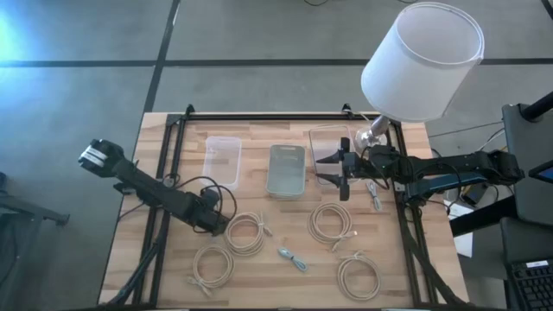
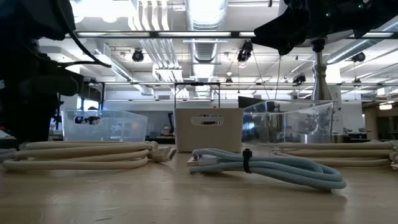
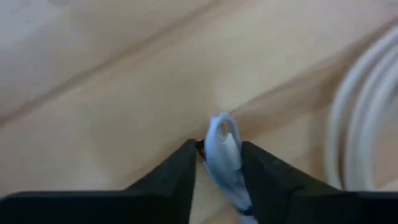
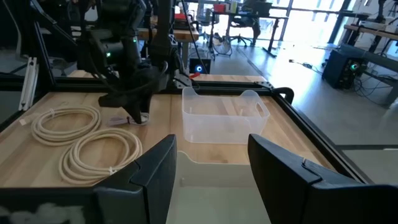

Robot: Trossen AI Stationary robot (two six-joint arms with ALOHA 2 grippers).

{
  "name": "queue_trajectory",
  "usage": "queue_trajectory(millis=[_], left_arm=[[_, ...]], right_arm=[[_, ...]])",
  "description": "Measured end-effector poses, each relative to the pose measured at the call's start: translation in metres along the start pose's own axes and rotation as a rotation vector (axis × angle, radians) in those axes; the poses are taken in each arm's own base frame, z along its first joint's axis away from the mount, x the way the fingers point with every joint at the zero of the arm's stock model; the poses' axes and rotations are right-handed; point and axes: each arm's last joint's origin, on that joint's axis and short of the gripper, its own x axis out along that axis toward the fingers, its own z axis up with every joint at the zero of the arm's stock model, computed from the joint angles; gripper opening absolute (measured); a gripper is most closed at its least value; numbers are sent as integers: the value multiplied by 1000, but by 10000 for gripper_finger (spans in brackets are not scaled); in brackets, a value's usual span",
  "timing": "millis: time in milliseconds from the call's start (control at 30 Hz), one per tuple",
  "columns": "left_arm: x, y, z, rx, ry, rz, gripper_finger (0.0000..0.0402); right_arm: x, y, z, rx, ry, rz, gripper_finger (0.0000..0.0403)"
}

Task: Pick & Place USB Port
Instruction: Put the purple charger cable into the left transparent bin

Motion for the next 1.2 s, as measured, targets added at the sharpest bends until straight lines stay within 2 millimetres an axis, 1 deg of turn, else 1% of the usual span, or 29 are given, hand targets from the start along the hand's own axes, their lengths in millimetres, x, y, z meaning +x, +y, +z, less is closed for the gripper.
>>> queue_trajectory(millis=[133, 167, 267, 367, 467, 600, 700, 767, 833, 933, 1100, 1200], left_arm=[[-6, -3, 1, 1, 6, -74, 35], [-8, -5, 2, 6, 3, -99, 23], [-20, -9, 5, 22, -40, -153, 21], [-41, -20, 14, 58, -179, -222, 31], [-63, -30, 23, 138, -326, -251, 33], [-93, -38, 37, 233, -515, -230, 25], [-109, -38, 51, 260, -579, -181, 24], [-115, -37, 61, 296, -603, -131, 28], [-118, -34, 73, 329, -619, -75, 31], [-115, -29, 93, 385, -624, 18, 31], [-100, -14, 128, 531, -546, 174, 29], [-89, 0, 147, 565, -498, 269, 31]], right_arm=[[0, 0, 0, 0, 0, 0, 196], [0, 0, 0, 2, 0, 0, 196], [0, 0, 0, 1, 0, 0, 196], [0, 0, 0, 1, 0, 0, 196], [0, 0, 0, -1, 0, -1, 196], [0, 0, 0, -1, 0, 0, 196], [0, 0, 0, 2, 1, 0, 196], [0, 0, 0, 2, 4, -1, 196], [0, 0, 0, 2, 4, 0, 196], [0, 0, 0, -1, 4, 0, 196], [0, 0, 0, 0, 3, 0, 196], [0, 0, 0, 2, 3, 0, 196]])
